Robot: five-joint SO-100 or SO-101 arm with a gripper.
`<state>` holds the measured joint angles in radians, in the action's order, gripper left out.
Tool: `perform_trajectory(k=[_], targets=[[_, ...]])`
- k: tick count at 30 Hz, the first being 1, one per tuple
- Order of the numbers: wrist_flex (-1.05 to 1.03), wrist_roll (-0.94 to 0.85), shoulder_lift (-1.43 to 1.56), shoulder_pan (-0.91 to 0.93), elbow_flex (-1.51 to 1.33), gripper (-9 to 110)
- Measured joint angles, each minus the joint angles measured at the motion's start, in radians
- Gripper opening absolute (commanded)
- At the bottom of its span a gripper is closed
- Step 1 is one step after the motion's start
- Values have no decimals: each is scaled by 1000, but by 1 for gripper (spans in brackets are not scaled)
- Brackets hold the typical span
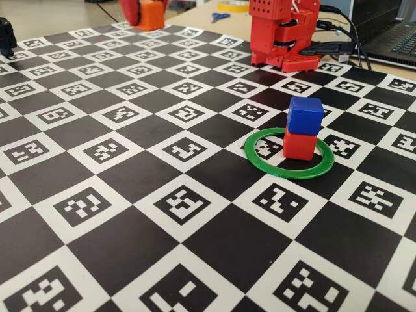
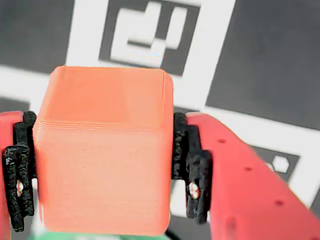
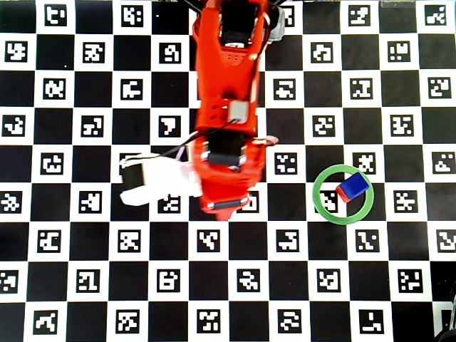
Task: Grab the red cube then put it in the green circle then put the blue cube on top and finally the orange cube on top
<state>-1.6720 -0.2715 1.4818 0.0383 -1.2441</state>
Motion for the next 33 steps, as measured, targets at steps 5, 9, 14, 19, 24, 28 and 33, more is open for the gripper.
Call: perform_trajectory(k=[5,9,14,19,24,28,33], targets=[[-43,34,6,-109,14,12],[-57,74,6,-199,71,12],[-66,133,-2,-304,160,12],[-69,204,-69,-402,244,12],[-69,247,-146,-491,298,12],[-69,270,-218,-549,350,12],[-69,296,-259,-620,364,12]])
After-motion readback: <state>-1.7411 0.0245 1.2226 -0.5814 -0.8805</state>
